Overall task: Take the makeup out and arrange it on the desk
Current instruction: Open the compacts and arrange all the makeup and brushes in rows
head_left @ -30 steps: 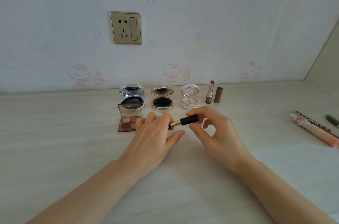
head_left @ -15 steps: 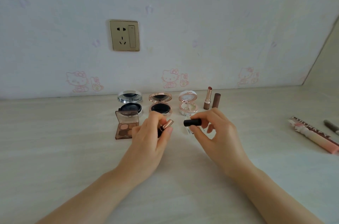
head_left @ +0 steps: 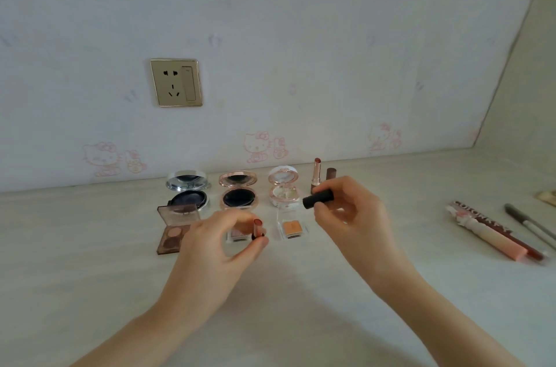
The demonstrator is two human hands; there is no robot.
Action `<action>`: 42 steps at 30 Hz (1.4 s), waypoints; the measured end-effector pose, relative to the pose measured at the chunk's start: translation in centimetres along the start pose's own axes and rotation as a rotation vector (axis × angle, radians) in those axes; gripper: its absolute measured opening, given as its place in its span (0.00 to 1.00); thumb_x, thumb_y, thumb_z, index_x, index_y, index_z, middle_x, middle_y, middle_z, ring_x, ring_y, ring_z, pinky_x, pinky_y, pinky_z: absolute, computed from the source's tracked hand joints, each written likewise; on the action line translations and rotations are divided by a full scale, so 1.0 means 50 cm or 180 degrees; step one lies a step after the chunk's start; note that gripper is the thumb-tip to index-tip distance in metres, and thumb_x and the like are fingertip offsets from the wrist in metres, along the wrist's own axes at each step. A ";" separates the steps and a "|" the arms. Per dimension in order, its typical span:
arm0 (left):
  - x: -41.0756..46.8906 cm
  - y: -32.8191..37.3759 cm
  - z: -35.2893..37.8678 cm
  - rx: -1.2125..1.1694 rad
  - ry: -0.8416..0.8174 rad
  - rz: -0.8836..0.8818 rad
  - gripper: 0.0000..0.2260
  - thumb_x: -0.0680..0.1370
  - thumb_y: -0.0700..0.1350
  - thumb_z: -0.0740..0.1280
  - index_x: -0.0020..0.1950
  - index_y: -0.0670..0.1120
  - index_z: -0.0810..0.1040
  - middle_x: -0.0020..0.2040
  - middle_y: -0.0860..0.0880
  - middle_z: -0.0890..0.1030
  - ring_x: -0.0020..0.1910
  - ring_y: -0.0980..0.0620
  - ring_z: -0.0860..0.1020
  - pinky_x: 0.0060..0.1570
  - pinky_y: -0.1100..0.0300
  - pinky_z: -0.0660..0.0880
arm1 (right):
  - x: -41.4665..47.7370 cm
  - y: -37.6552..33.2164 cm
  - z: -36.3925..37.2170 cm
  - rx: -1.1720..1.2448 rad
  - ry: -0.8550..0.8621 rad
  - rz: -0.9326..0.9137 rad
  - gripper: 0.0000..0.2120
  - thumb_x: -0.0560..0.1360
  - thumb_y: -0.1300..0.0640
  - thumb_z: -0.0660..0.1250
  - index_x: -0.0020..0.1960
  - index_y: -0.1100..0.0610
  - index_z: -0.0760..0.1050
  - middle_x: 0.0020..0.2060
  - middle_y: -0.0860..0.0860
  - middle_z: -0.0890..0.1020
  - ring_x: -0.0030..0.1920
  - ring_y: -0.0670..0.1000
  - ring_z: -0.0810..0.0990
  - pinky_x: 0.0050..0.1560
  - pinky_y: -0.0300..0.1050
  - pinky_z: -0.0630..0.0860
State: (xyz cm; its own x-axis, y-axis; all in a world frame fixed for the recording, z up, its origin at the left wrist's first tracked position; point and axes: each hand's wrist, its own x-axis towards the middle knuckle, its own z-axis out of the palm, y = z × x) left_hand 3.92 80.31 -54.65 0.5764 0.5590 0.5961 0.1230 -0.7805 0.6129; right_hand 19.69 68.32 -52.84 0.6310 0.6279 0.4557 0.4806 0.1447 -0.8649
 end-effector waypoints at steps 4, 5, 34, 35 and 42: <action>0.032 0.036 0.015 -0.0156 -0.0360 -0.0068 0.07 0.69 0.41 0.75 0.40 0.52 0.79 0.40 0.61 0.83 0.47 0.66 0.80 0.48 0.76 0.68 | 0.033 0.023 -0.053 -0.0310 -0.0032 -0.0028 0.13 0.72 0.64 0.65 0.43 0.46 0.77 0.39 0.41 0.82 0.40 0.44 0.80 0.36 0.31 0.72; 0.048 0.046 0.021 -0.0183 -0.0420 -0.0081 0.07 0.70 0.42 0.75 0.41 0.52 0.80 0.41 0.61 0.83 0.48 0.66 0.79 0.49 0.75 0.69 | 0.047 0.034 -0.063 -0.0470 -0.0002 -0.0044 0.13 0.72 0.65 0.64 0.43 0.45 0.77 0.38 0.40 0.81 0.39 0.42 0.79 0.36 0.31 0.72; 0.250 0.039 0.244 0.0864 -0.1223 -0.0742 0.08 0.65 0.42 0.77 0.39 0.51 0.81 0.33 0.57 0.81 0.41 0.56 0.81 0.53 0.52 0.76 | 0.142 0.202 -0.092 -0.2224 -0.0515 0.0244 0.07 0.74 0.52 0.65 0.49 0.54 0.77 0.46 0.48 0.81 0.52 0.53 0.73 0.51 0.49 0.74; 0.251 0.038 0.245 0.0904 -0.1213 -0.0732 0.08 0.65 0.43 0.77 0.39 0.51 0.81 0.34 0.57 0.81 0.42 0.55 0.81 0.53 0.52 0.76 | 0.147 0.200 -0.091 -0.2282 -0.0547 0.0278 0.08 0.74 0.52 0.65 0.49 0.54 0.77 0.47 0.49 0.81 0.52 0.54 0.73 0.52 0.50 0.74; 0.254 0.035 0.260 0.1092 -0.1068 -0.0645 0.05 0.67 0.42 0.74 0.40 0.51 0.82 0.38 0.56 0.82 0.44 0.53 0.80 0.50 0.53 0.77 | 0.176 0.209 -0.078 -0.2454 -0.0584 0.0452 0.09 0.74 0.50 0.64 0.50 0.52 0.78 0.46 0.50 0.80 0.52 0.55 0.73 0.50 0.49 0.75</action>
State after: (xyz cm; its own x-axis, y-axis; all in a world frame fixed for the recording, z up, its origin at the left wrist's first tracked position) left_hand 21.97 82.42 -52.76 0.7339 0.6318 0.2495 0.4843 -0.7442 0.4601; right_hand 32.65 72.36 -57.04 0.6396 0.7261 0.2524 0.7307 -0.4724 -0.4929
